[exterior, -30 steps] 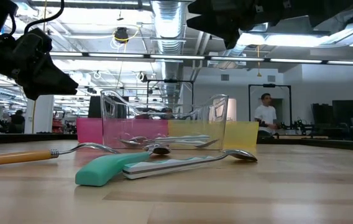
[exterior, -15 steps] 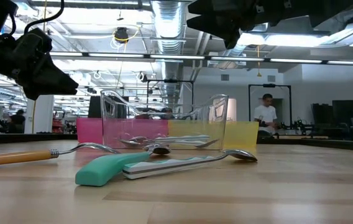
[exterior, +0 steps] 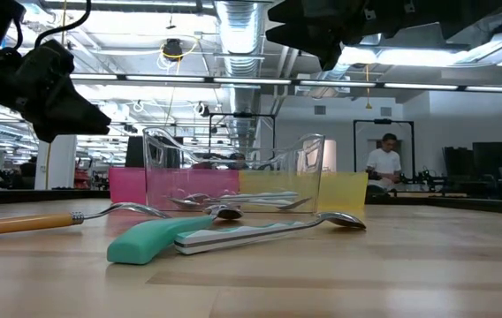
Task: Sort silverware by color (type)
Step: Put the yellow spoon into the yellow bin
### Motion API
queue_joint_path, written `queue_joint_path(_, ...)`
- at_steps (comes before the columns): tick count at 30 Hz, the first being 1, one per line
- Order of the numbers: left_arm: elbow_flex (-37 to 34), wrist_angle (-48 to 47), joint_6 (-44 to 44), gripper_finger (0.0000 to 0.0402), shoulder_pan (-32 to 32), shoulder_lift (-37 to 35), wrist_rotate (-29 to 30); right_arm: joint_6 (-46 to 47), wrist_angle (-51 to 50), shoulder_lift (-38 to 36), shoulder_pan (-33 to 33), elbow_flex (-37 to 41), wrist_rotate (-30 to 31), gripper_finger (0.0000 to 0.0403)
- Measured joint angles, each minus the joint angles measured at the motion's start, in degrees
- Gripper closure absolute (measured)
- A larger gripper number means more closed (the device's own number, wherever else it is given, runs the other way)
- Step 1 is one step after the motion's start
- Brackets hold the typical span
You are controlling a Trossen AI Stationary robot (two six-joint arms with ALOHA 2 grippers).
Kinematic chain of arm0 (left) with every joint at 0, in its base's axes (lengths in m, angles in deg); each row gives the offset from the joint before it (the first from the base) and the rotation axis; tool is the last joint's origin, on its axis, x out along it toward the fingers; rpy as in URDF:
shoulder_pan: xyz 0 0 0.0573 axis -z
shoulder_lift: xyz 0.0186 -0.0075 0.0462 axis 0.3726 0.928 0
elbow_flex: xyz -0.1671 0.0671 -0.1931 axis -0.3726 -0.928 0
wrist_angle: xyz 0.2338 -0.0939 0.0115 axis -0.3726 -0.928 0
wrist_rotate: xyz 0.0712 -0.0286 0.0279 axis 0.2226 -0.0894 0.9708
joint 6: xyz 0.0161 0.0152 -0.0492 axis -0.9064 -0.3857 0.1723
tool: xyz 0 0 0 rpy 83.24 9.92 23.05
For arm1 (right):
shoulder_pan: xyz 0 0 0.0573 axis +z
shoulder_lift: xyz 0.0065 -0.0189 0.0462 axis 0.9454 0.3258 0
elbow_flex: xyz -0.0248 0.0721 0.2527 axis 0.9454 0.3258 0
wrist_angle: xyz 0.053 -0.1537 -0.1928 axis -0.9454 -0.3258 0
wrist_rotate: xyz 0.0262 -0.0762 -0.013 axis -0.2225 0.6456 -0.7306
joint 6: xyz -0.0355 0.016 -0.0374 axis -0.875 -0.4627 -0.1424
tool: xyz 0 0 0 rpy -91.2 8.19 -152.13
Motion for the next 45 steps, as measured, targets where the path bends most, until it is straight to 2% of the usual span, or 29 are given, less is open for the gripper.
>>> queue_joint_path(11, -0.33, 7.16, -2.45, 0.0248, 0.02, -0.01, -19.42, 0.46, -0.29, 0.00, 0.00, 0.00, 0.00, 0.0214)
queue_joint_path(20, -0.22, 13.33, -2.74, 0.0248, 0.37, 0.01, -28.07, 0.51, -0.29, 0.02, 0.00, 0.00, 0.00, 0.0214)
queue_joint_path(29, -0.13, 16.67, -1.65, 0.0248, 4.44, 5.86, -28.28, 1.37, -0.27, 0.02, 0.00, 0.00, 0.01, 0.0214)
queue_joint_path(33, -0.07, 21.40, -1.61, 0.0248, 6.46, 10.88, -26.19, 2.03, -0.27, 0.02, 0.00, 0.00, 0.00, 0.0214)
queue_joint_path(39, 0.16, 23.52, 0.91, 0.0248, 8.76, 18.11, -22.78, 2.14, -0.25, 0.02, 0.00, 0.00, 0.00, 0.0214)
queue_joint_path(45, 4.89, 22.95, 2.73, 0.0248, 11.87, 25.16, -21.90, 2.12, -0.25, 0.02, 0.00, 0.00, 0.00, 0.0214)
